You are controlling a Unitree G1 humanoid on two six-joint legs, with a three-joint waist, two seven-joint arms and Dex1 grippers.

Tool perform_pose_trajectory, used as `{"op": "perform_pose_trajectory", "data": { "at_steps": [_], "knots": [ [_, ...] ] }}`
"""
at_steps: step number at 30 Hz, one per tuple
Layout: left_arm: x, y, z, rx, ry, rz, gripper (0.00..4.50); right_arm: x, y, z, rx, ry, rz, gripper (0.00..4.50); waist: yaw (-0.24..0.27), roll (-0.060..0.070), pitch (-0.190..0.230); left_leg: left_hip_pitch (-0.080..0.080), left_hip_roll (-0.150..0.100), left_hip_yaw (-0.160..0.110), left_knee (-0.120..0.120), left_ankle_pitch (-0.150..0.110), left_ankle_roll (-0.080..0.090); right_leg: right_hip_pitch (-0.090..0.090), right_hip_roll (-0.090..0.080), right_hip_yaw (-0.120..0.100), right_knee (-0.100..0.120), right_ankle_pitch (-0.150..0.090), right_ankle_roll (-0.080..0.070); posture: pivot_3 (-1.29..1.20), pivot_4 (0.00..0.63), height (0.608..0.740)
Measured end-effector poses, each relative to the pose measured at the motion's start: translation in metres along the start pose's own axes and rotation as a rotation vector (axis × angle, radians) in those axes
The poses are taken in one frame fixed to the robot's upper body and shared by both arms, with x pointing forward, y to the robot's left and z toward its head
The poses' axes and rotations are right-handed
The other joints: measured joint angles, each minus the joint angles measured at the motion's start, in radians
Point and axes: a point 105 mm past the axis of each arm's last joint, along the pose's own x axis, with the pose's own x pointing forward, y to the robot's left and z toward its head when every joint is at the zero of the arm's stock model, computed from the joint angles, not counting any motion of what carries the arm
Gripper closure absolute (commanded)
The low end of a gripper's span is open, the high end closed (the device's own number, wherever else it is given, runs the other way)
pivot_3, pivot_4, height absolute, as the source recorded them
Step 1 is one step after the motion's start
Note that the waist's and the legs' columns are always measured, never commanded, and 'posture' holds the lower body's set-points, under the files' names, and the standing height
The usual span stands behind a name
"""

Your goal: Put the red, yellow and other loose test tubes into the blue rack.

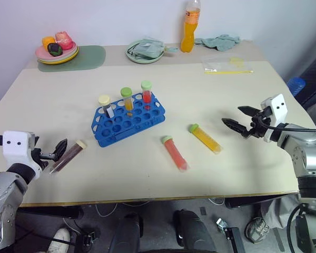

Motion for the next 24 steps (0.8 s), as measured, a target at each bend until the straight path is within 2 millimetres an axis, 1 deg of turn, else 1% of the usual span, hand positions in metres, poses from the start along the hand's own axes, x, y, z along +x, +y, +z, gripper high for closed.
{"op": "perform_pose_trajectory", "data": {
  "at_steps": [5, 8, 11, 15, 17, 20, 23, 24],
  "knots": [
    [0.0, 0.001, 0.0, -0.005, -0.002, 0.012, 0.02, 0.003, 0.0, 0.005, -0.005, -0.012, 0.008, 0.0, 0.0, 0.0, 0.0, 0.0, 0.0, 0.0, 0.0, 0.0, 0.0, 0.0, 0.0, 0.0, 0.0, 0.0, 0.0, 0.0, 0.15, 0.74],
    [0.0, -0.003, 0.001, -0.022, -0.017, 0.007, 0.02, 0.003, 0.001, 0.005, -0.001, -0.011, 0.019, 0.0, 0.001, 0.0, 0.0, 0.0, 0.0, 0.0, 0.0, 0.0, 0.0, 0.0, 0.0, 0.0, 0.0, 0.0, 0.0, 0.0, 0.15, 0.74],
    [0.0, -0.006, 0.006, -0.014, -0.033, -0.01, 0.02, 0.004, 0.008, 0.013, -0.001, -0.019, 0.042, 0.0, 0.002, 0.0, 0.0, 0.0, 0.0, 0.0, 0.0, 0.0, 0.0, 0.0, 0.0, 0.0, 0.0, 0.0, 0.0, 0.0, 0.15, 0.74],
    [0.002, -0.01, 0.012, -0.018, -0.058, -0.041, 0.02, 0.004, 0.022, 0.025, 0.023, -0.01, 0.086, 0.0, 0.001, 0.0, 0.0, 0.0, 0.0, 0.0, 0.0, 0.0, 0.0, 0.0, 0.0, 0.0, 0.0, 0.0, 0.0, 0.0, 0.15, 0.74],
    [0.003, -0.016, 0.015, -0.023, -0.07, -0.076, 0.02, 0.002, 0.031, 0.033, 0.008, 0.017, 0.121, 0.0, 0.002, 0.0, 0.0, 0.0, 0.0, 0.0, 0.0, 0.0, 0.0, 0.0, 0.0, 0.0, 0.0, 0.0, 0.0, 0.0, 0.15, 0.74],
    [0.004, -0.028, 0.017, -0.022, -0.086, -0.15, 0.02, -0.007, 0.055, 0.05, 0.0, 0.063, 0.223, 0.0, 0.003, 0.0, 0.0, 0.0, 0.0, -0.001, 0.0, 0.0, 0.0, 0.0, 0.0, 0.0, 0.0, 0.0, 0.0, 0.0, 0.15, 0.74],
    [0.003, -0.056, 0.017, 0.002, -0.09, -0.281, 0.02, -0.013, 0.088, 0.071, 0.046, 0.121, 0.363, 0.0, 0.0, 0.0, 0.0, 0.0, 0.0, 0.0, 0.0, 0.0, 0.0, 0.0, 0.0, 0.0, 0.001, 0.0, 0.0, 0.0, 0.15, 0.74],
    [0.001, -0.068, 0.015, 0.014, -0.087, -0.339, 0.02, -0.013, 0.099, 0.078, 0.071, 0.161, 0.396, 0.0, -0.002, 0.0, 0.0, 0.0, 0.0, 0.0, 0.0, 0.0, 0.0, 0.0, 0.0, 0.0, 0.001, 0.0, 0.0, 0.0, 0.15, 0.74]
  ]
}}
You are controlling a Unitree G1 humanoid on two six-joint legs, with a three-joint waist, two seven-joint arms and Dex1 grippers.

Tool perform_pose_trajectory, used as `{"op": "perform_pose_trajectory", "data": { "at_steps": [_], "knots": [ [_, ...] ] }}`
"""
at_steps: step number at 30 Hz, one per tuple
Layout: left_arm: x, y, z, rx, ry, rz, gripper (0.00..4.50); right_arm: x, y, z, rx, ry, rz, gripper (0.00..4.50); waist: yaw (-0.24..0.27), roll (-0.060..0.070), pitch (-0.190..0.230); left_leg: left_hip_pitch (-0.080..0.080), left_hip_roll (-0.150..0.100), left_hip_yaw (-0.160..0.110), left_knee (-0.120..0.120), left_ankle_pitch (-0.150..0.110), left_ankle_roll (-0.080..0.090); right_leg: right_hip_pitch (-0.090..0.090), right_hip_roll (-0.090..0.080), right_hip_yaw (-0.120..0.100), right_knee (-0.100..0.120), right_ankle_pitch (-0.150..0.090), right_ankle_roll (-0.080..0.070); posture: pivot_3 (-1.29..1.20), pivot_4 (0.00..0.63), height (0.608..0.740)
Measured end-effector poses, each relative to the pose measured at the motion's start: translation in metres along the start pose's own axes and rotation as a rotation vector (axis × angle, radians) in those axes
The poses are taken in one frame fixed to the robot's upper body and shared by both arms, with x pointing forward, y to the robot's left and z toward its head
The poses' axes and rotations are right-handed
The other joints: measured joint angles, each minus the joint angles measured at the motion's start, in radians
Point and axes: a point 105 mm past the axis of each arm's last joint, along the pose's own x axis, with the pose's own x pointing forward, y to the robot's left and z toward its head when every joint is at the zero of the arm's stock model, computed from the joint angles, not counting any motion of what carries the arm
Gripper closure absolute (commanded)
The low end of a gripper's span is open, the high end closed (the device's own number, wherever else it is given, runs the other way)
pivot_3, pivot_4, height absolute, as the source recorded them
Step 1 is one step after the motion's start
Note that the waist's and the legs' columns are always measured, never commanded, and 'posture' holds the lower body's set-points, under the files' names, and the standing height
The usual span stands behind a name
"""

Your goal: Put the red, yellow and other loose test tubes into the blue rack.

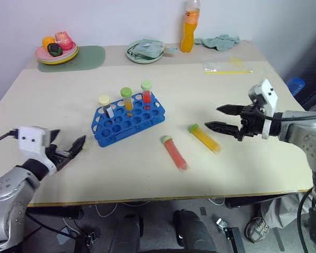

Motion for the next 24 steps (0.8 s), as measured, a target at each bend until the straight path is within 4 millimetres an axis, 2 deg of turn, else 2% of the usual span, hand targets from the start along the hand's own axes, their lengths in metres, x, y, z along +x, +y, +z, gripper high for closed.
{"op": "perform_pose_trajectory", "data": {
  "at_steps": [3, 5, 9, 14, 17, 21, 24],
  "knots": [
    [0.003, -0.024, -0.009, 0.024, 0.031, -0.118, 0.02, 0.011, 0.013, 0.002, 0.106, 0.139, 0.028, 0.0, 0.001, 0.0, 0.0, 0.0, 0.0, 0.0, 0.0, 0.0, 0.0, 0.0, 0.0, 0.0, 0.0, 0.0, 0.0, 0.0, 0.15, 0.74],
    [0.005, -0.039, -0.017, 0.036, 0.049, -0.183, 0.02, 0.021, 0.022, -0.01, 0.141, 0.268, 0.048, 0.0, 0.006, 0.0, 0.0, -0.001, 0.0, 0.0, -0.001, 0.0, 0.0, 0.0, 0.0, 0.0, -0.001, 0.0, -0.001, 0.0, 0.15, 0.74],
    [0.01, -0.05, -0.023, 0.052, 0.053, -0.227, 0.02, 0.039, 0.026, -0.023, 0.188, 0.395, 0.04, 0.0, 0.006, 0.0, 0.0, -0.002, -0.001, 0.001, 0.001, 0.0, 0.0, -0.001, -0.001, 0.0, -0.001, 0.0, 0.0, 0.0, 0.15, 0.74],
    [0.007, -0.067, -0.034, 0.078, 0.08, -0.317, 0.02, 0.059, 0.026, -0.017, 0.245, 0.473, 0.005, 0.0, -0.004, 0.0, 0.0, -0.002, 0.001, 0.001, -0.001, 0.0, 0.0, -0.002, 0.001, 0.0, 0.0, 0.0, -0.001, 0.0, 0.15, 0.74],
    [0.006, -0.075, -0.04, 0.094, 0.093, -0.349, 0.02, 0.072, 0.035, -0.024, 0.304, 0.532, 0.006, 0.0, 0.0, 0.0, 0.0, -0.003, 0.001, 0.0, -0.001, 0.0, 0.001, -0.003, 0.001, 0.0, 0.0, 0.0, 0.0, 0.0, 0.15, 0.74],
    [0.005, -0.081, -0.043, 0.107, 0.1, -0.367, 0.02, 0.096, 0.052, -0.025, 0.349, 0.53, 0.017, 0.0, 0.0, 0.0, 0.0, -0.003, 0.001, 0.0, 0.0, 0.0, 0.001, -0.003, 0.001, 0.0, 0.0, 0.0, 0.0, 0.0, 0.15, 0.74],
    [0.006, -0.085, -0.043, 0.113, 0.098, -0.379, 0.02, 0.11, 0.048, -0.026, 0.374, 0.521, -0.06, 0.0, 0.0, 0.0, 0.0, -0.003, 0.001, 0.0, 0.0, 0.0, 0.001, -0.003, 0.001, 0.0, 0.0, 0.0, 0.0, 0.0, 0.15, 0.74]
  ]
}}
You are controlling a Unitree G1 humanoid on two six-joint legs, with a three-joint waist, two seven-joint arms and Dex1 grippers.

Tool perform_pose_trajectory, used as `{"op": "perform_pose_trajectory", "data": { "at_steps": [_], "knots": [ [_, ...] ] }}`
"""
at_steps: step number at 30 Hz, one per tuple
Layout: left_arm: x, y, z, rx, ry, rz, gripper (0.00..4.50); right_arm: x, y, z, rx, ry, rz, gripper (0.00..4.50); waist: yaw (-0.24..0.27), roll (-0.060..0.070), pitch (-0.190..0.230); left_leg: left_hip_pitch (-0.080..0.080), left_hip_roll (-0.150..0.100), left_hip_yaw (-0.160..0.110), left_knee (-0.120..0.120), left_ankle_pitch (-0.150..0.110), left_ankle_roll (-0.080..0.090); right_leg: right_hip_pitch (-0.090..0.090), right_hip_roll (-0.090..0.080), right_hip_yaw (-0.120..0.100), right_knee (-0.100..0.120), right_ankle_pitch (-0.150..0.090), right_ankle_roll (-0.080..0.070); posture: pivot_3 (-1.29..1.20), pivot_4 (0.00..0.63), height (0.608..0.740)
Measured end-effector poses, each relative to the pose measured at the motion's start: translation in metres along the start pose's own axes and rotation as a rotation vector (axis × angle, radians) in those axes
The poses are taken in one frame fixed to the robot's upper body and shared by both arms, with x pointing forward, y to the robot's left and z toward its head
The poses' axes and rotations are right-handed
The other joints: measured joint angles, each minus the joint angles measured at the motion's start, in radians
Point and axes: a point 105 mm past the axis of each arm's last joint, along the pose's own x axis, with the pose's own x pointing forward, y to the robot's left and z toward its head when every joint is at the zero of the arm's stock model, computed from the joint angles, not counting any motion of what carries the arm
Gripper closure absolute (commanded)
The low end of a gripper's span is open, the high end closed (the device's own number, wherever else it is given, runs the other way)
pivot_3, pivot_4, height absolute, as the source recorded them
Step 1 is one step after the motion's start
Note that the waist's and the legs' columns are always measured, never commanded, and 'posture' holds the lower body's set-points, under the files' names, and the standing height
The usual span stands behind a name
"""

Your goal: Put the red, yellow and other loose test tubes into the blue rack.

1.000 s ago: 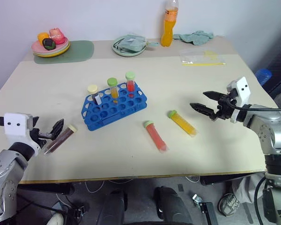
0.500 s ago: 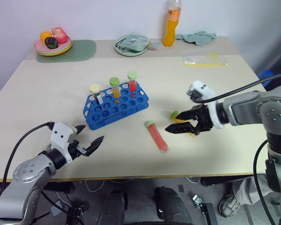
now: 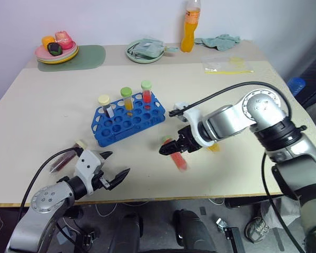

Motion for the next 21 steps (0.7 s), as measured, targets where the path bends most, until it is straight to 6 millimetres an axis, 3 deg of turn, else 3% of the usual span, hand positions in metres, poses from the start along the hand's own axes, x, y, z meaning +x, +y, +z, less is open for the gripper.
{"op": "perform_pose_trajectory", "data": {
  "at_steps": [9, 12, 16, 21],
  "knots": [
    [0.001, -0.001, 0.005, 0.013, -0.014, -0.004, 0.02, 0.02, -0.01, -0.001, 0.105, -0.021, -0.151, 0.0, -0.001, 0.0, 0.0, 0.0, 0.0, 0.0, 0.0, 0.0, 0.0, 0.0, 0.0, 0.0, 0.0, 0.0, 0.0, 0.0, 0.15, 0.74],
    [0.001, -0.001, 0.005, 0.014, -0.015, -0.003, 0.0, 0.022, -0.009, 0.0, 0.117, -0.025, -0.169, 0.86, -0.002, 0.001, 0.0, 0.0, 0.0, 0.0, -0.001, 0.0, 0.0, -0.001, 0.0, 0.0, 0.0, 0.0, 0.0, 0.0, 0.15, 0.74],
    [0.0, 0.0, 0.006, 0.015, -0.018, 0.003, 0.0, 0.024, -0.01, -0.002, 0.113, -0.019, -0.194, 2.8, -0.002, 0.001, 0.0, 0.0, 0.0, 0.0, 0.0, 0.0, 0.0, 0.0, 0.0, 0.0, 0.0, 0.0, 0.0, 0.0, 0.15, 0.74],
    [-0.001, 0.003, 0.007, 0.016, -0.02, 0.014, 0.0, 0.023, -0.007, -0.001, 0.102, -0.019, -0.16, 2.8, -0.002, 0.001, 0.0, 0.0, 0.0, 0.0, 0.0, 0.0, 0.0, -0.001, 0.0, 0.0, 0.0, 0.0, 0.0, 0.0, 0.15, 0.74]
  ]
}}
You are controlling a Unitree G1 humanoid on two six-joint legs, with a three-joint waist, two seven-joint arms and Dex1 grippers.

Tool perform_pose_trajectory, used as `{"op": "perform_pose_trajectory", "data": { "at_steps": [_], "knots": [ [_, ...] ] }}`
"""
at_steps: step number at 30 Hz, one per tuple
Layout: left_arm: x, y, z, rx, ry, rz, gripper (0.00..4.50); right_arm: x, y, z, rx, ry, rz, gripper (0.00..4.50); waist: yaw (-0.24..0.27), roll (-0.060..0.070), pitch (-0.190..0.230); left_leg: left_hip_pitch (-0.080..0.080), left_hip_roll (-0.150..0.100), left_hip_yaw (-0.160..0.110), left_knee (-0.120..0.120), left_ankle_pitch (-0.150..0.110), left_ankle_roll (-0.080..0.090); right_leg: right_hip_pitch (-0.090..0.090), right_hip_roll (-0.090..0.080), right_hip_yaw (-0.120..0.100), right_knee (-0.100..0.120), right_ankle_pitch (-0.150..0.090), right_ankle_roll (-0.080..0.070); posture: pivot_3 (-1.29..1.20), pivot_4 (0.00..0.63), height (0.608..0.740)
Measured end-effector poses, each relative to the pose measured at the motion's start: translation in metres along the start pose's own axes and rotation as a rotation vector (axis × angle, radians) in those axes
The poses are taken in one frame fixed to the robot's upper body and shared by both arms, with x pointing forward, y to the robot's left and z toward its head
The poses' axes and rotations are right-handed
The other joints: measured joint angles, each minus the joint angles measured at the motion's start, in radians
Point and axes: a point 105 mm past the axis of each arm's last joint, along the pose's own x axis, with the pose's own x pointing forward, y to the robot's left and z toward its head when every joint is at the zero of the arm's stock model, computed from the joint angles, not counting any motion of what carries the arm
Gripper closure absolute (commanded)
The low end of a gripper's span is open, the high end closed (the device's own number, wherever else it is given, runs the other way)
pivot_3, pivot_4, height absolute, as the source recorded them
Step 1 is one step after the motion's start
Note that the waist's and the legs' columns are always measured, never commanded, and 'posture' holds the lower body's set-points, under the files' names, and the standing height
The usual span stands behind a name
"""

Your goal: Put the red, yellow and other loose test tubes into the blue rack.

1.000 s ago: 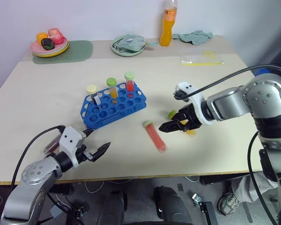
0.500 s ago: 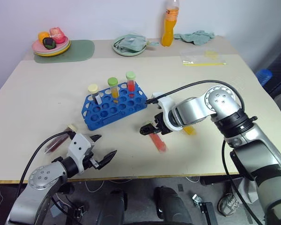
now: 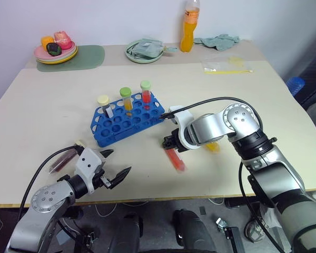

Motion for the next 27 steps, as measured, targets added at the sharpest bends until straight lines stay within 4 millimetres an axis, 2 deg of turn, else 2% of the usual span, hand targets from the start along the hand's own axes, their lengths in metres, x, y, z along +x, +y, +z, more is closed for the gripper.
{"op": "perform_pose_trajectory", "data": {
  "at_steps": [10, 18, 22, 27],
  "knots": [
    [-0.0019, 0.0036, 0.0007, 0.003, -0.001, 0.018, 0.0, -0.0052, 0.0073, 0.0039, -0.001, -0.024, 0.077, 2.8, 0.0, 0.0, 0.0, 0.0, 0.0, 0.0, 0.0, 0.0, 0.0, 0.0, 0.0, 0.0, 0.0, 0.0, 0.0, 0.0, 0.15, 0.74],
    [-0.0041, 0.0035, -0.0021, -0.006, 0.008, 0.023, 0.0, -0.0044, 0.0007, -0.0021, -0.031, -0.002, 0.03, 2.8, 0.0, 0.0, 0.0, 0.0, 0.0, 0.0, 0.0, 0.0, 0.0, 0.0, 0.0, 0.0, 0.0, 0.0, 0.0, 0.0, 0.15, 0.74],
    [-0.0045, 0.0042, -0.0017, -0.005, 0.007, 0.024, 0.0, -0.0041, 0.0021, -0.0021, -0.032, -0.002, 0.039, 3.62, -0.001, 0.0, 0.0, 0.0, 0.0, 0.0, 0.0, 0.0, 0.0, 0.0, 0.0, 0.0, 0.0, 0.0, 0.0, 0.0, 0.15, 0.74],
    [-0.0059, 0.0058, -0.0015, 0.0, 0.01, 0.028, 0.0, -0.0076, 0.0066, 0.0038, -0.042, -0.021, 0.053, 3.62, -0.002, 0.0, 0.0, 0.0, 0.0, 0.0, 0.0, 0.0, 0.0, 0.0, 0.0, 0.0, 0.0, 0.0, 0.0, 0.0, 0.15, 0.74]
  ]
}}
